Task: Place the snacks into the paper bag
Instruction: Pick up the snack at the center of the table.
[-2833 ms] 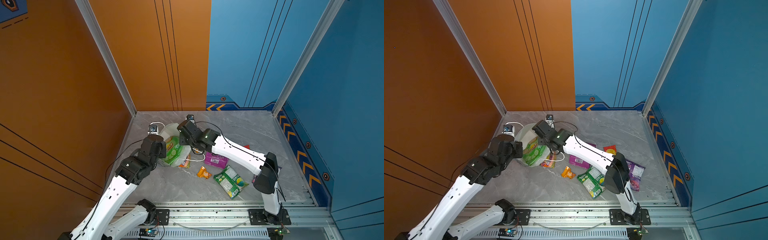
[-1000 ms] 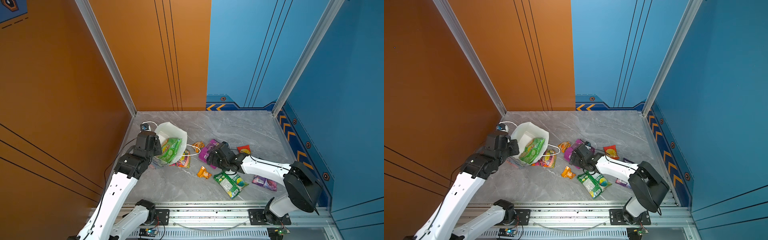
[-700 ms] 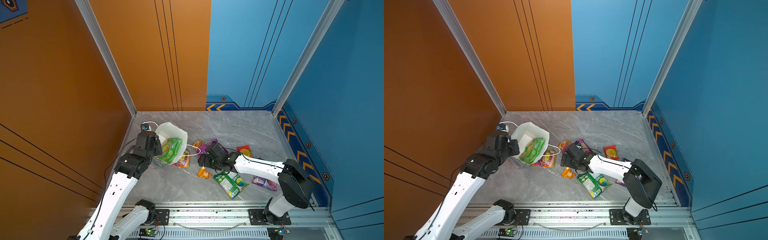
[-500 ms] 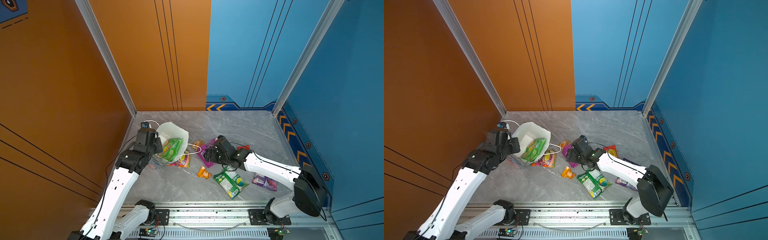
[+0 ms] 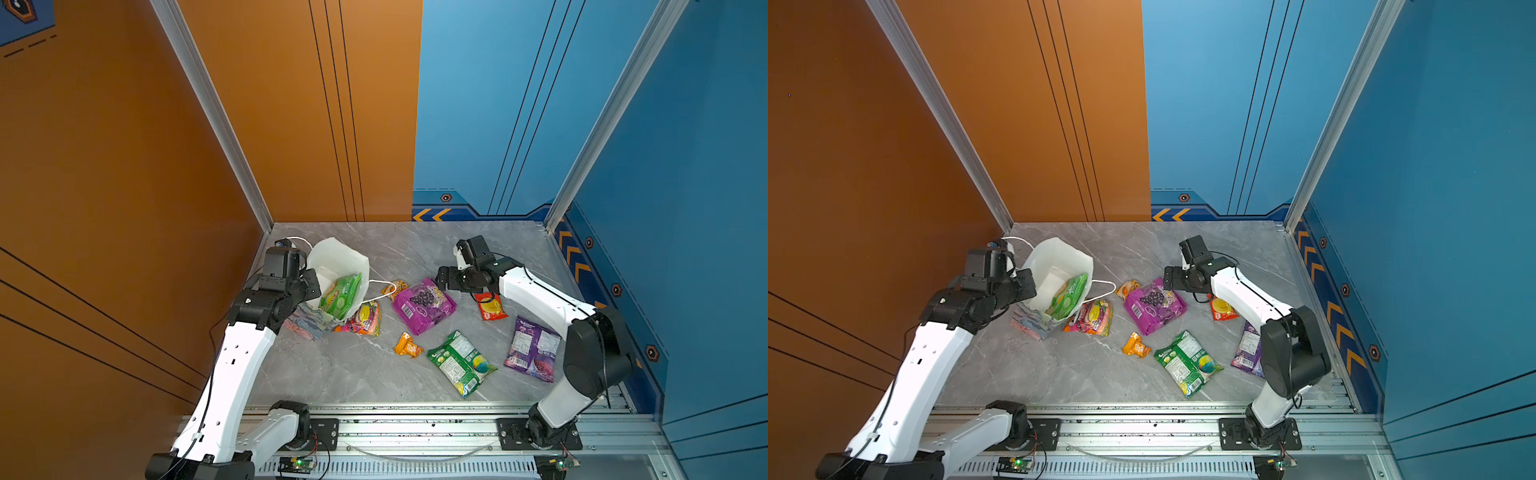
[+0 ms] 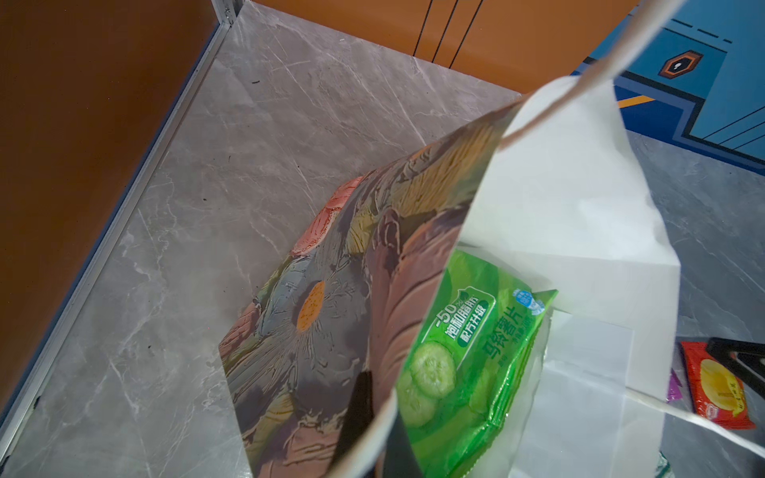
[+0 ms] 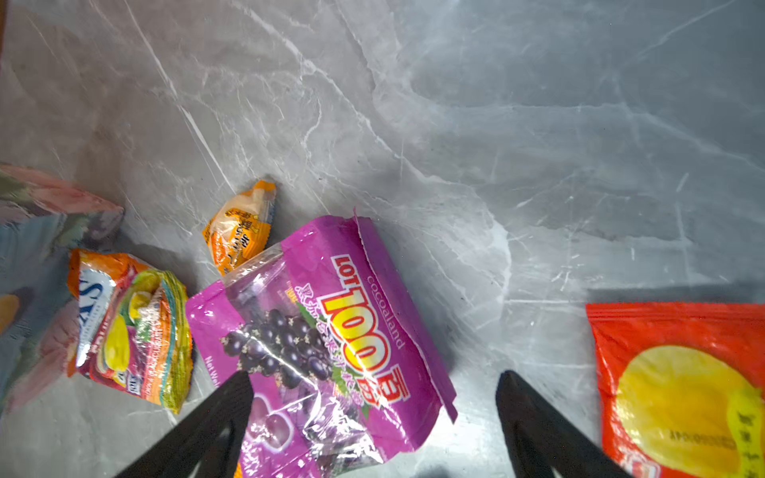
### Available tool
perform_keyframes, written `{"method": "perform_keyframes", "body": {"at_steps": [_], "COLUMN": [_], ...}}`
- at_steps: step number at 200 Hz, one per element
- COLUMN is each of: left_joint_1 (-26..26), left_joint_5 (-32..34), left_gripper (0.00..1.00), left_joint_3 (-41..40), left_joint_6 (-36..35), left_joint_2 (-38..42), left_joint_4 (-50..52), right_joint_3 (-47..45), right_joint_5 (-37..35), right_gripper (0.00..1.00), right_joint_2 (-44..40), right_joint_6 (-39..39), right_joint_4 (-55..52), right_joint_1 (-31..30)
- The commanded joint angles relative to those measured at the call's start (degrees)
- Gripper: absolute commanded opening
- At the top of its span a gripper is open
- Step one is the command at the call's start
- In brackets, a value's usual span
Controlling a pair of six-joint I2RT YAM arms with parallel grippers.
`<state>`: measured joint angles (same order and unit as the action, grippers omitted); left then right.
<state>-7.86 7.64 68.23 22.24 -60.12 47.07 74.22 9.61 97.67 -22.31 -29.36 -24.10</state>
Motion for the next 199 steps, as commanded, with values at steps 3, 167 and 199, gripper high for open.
{"method": "perform_keyframes", "body": {"at_steps": [3,167,199], "left_joint_1": [0.5,1.9,1.9], "left_joint_5": [-0.7,-3.1,-3.1], "left_gripper": [0.0,0.0,0.0], "left_joint_3": [-0.2,-5.4,-5.6], "left_joint_6": [-1.4,-1.3,-1.2], "left_joint_2": [1.0,4.8,5.0], "left_joint_4": [0.0,-4.4,-4.5], "right_joint_3": [3.7,4.5,0.9], "right_joint_5": [6.2,16.1,16.6], "right_gripper": [0.94,0.52,0.29], "right_joint_2": [3.9,16.4,13.3], "right_joint_6": [8.5,7.1,3.4], "right_joint_4": [-3.6,-4.8,-2.3], "right_joint_1": [1.2,1.8,2.3]}}
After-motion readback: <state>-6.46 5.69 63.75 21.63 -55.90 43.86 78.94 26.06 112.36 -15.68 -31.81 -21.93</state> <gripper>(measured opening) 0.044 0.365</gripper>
